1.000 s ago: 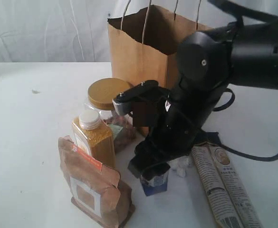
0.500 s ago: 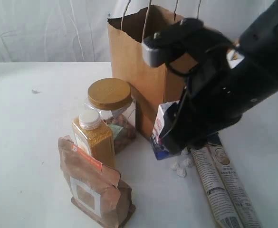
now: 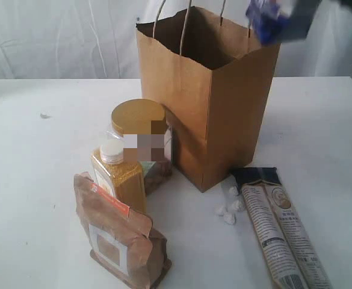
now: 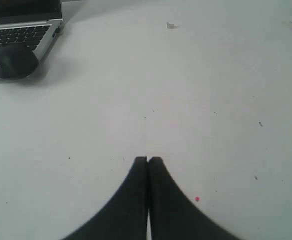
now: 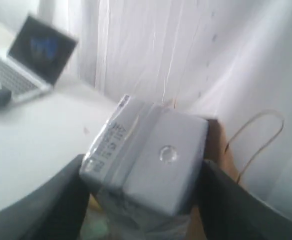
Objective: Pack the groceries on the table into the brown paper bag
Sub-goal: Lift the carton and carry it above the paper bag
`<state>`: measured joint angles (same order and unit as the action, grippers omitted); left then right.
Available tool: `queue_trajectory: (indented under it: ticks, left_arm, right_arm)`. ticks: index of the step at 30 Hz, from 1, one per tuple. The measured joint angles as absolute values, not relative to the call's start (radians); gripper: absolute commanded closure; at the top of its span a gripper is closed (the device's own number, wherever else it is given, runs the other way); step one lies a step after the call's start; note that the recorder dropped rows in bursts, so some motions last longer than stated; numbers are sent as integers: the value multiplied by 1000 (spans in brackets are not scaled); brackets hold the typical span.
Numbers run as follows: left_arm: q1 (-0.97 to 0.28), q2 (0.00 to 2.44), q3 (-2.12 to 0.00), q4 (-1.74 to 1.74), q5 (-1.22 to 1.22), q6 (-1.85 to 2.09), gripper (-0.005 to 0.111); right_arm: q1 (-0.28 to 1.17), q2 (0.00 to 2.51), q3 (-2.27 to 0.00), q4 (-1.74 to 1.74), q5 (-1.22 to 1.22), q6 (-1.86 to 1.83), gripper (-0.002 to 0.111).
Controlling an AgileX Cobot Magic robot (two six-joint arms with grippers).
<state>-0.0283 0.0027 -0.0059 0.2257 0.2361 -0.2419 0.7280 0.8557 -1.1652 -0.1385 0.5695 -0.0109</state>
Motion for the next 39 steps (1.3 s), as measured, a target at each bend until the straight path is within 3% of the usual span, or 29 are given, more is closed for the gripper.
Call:
queue_trajectory:
  ticks: [10, 27, 39]
  left_arm:
    - [-28, 3, -6, 226, 236, -242, 107]
    - [-28, 3, -6, 226, 236, -242, 107]
    - [-28, 3, -6, 226, 236, -242, 107]
  right_arm:
    - [728, 908, -1165, -170, 195, 7, 79]
    - [527, 1301, -1167, -159, -104, 7, 79]
    - [519, 1471, -1167, -129, -223, 7, 79]
